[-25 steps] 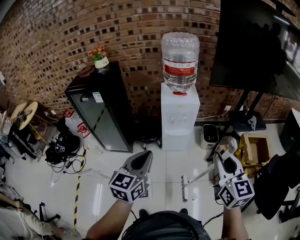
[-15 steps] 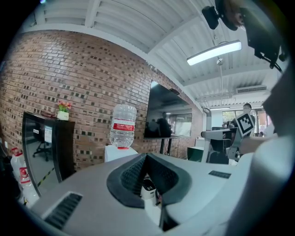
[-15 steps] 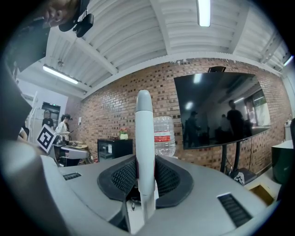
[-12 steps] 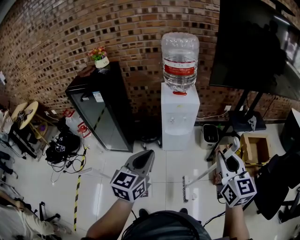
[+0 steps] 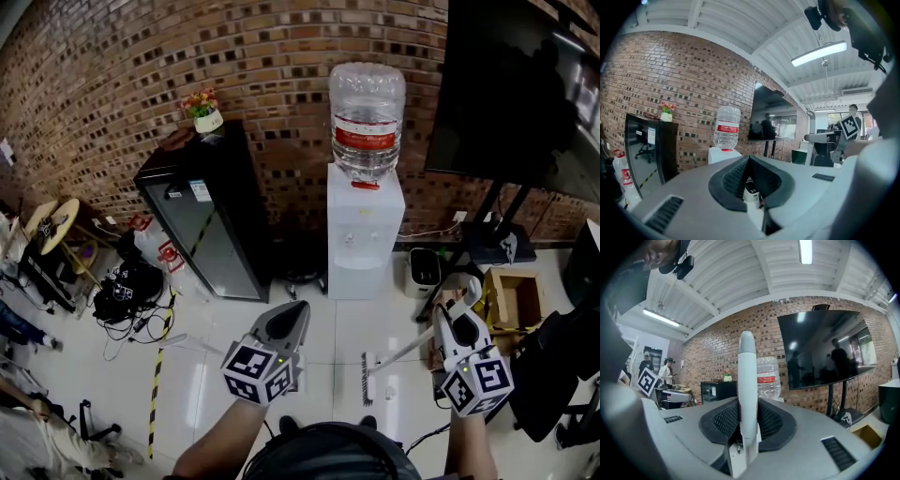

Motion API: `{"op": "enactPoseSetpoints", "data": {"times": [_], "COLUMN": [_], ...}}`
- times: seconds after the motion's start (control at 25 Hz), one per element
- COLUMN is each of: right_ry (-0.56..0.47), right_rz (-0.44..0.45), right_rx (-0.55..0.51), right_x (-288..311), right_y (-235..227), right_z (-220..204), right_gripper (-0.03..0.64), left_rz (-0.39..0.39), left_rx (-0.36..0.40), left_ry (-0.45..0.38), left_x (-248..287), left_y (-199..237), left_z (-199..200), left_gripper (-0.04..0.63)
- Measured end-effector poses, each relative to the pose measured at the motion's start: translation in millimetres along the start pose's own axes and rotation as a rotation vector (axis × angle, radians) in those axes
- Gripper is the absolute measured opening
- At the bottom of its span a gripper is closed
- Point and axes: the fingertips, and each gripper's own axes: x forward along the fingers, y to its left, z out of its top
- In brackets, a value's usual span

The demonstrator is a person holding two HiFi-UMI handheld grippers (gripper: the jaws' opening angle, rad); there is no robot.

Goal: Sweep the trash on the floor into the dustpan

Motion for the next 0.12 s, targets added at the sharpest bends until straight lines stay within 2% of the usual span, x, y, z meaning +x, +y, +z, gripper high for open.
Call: {"op": "enactPoseSetpoints", "data": {"times": [0.12], "right_ry": [0.006], "right_rz": [0.002], "right_rx": [0.001], "right_x": [0.9], "right_y": [2.5], "right_z": [-2.0], "right_gripper": [0.109], "left_rz": [-0.002], "left_rx": [-0.018], "left_ry": [-0.001], "left_x": [-2.9], "left_y": [1.1], "left_z": [-0.3], "left_gripper": [0.011]}}
